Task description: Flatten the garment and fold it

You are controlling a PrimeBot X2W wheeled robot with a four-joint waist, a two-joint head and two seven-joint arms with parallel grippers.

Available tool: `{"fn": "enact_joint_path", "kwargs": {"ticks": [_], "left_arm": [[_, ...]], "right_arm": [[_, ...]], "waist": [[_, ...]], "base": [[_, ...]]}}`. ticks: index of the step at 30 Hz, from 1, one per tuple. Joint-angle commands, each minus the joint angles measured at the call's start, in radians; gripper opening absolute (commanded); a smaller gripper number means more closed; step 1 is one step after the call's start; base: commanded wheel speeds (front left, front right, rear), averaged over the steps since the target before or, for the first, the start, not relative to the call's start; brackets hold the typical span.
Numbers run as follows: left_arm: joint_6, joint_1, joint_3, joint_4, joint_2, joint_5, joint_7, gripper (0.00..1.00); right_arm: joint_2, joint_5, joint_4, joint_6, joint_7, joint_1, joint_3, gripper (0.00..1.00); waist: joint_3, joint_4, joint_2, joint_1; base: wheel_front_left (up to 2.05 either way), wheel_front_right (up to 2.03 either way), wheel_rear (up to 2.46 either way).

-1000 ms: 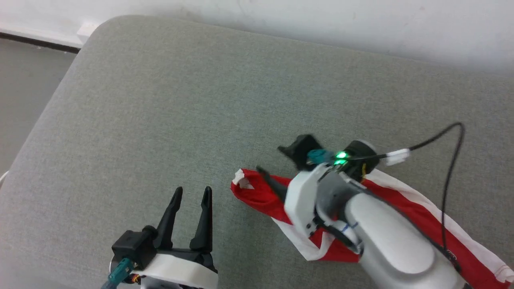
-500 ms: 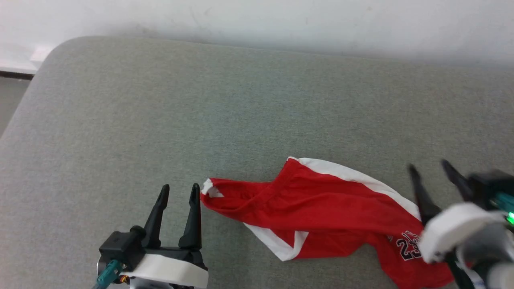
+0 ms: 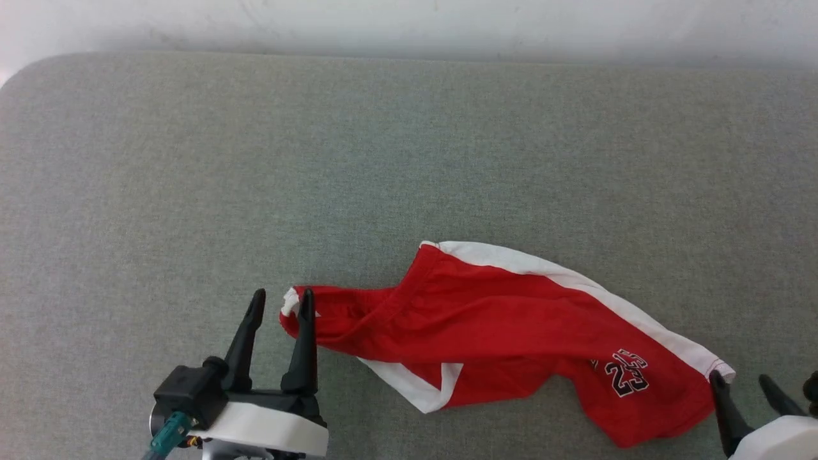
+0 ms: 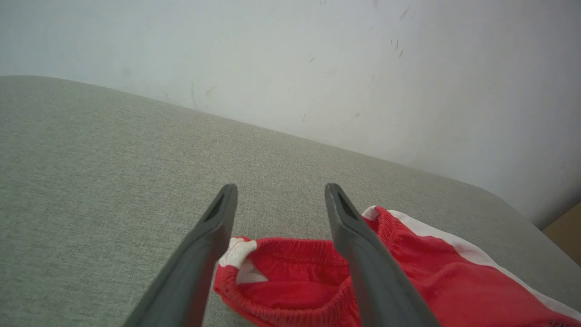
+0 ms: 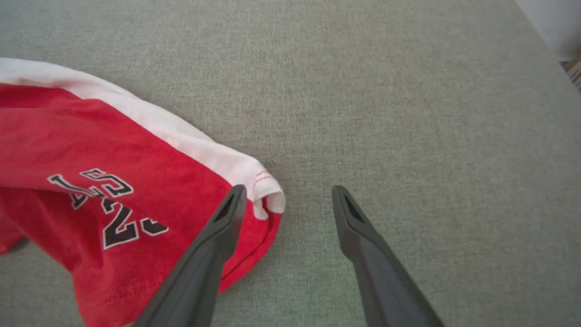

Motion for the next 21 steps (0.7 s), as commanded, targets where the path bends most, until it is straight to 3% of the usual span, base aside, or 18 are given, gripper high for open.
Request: {"fn": "enact_joint_path", "kwargs": {"ticks": [1,3,4,6,11,15,21], "left_arm": [[-0.009,-0.009,0.001,0.000,-0.001,0.009,-0.005,1.00],[-0.010,-0.015,-0.001,0.001,-0.001,0.011,-0.005,1.00],[-0.011,-0.017,-0.002,0.003,-0.001,0.012,-0.005,1.00],[-0.012,-0.020,-0.001,0.004,-0.001,0.013,-0.005,1.00],[-0.010,-0.017,0.006,-0.003,-0.001,0.016,-0.005,1.00],[-0.009,-0.017,0.004,-0.012,-0.001,0.017,-0.005,1.00],[-0.007,-0.043,-0.015,-0.015,-0.001,0.008,-0.005,1.00]], "right_arm": [[0.004,0.015,0.018,-0.001,0.001,-0.010,0.001,1.00],[0.004,0.022,0.058,-0.001,0.008,-0.019,0.008,1.00],[0.004,0.032,0.078,-0.001,0.012,-0.024,0.009,0.49],[0.004,0.042,0.114,-0.001,0.011,-0.037,0.009,0.00],[0.004,0.014,0.135,-0.001,-0.006,-0.086,0.024,0.00],[-0.002,-0.090,0.089,-0.001,0.015,-0.173,0.025,0.00],[-0.144,-0.155,0.082,-0.001,0.064,-0.363,0.027,0.00]], "waist": [[0.003,0.004,-0.0001,0.0000],[0.005,0.013,-0.0001,0.0000],[0.005,0.019,-0.0001,0.0000],[0.006,0.032,-0.0001,0.0000],[0.007,0.056,-0.0001,0.0000],[0.013,0.071,-0.0001,0.0000],[0.042,0.096,-0.0001,0.0000]], "base": [[0.00,0.00,0.00],[0.00,0.00,0.00],[0.00,0.00,0.00],[0.00,0.00,0.00],[0.00,0.00,0.00],[0.00,0.00,0.00],[0.00,0.00,0.00]]}}
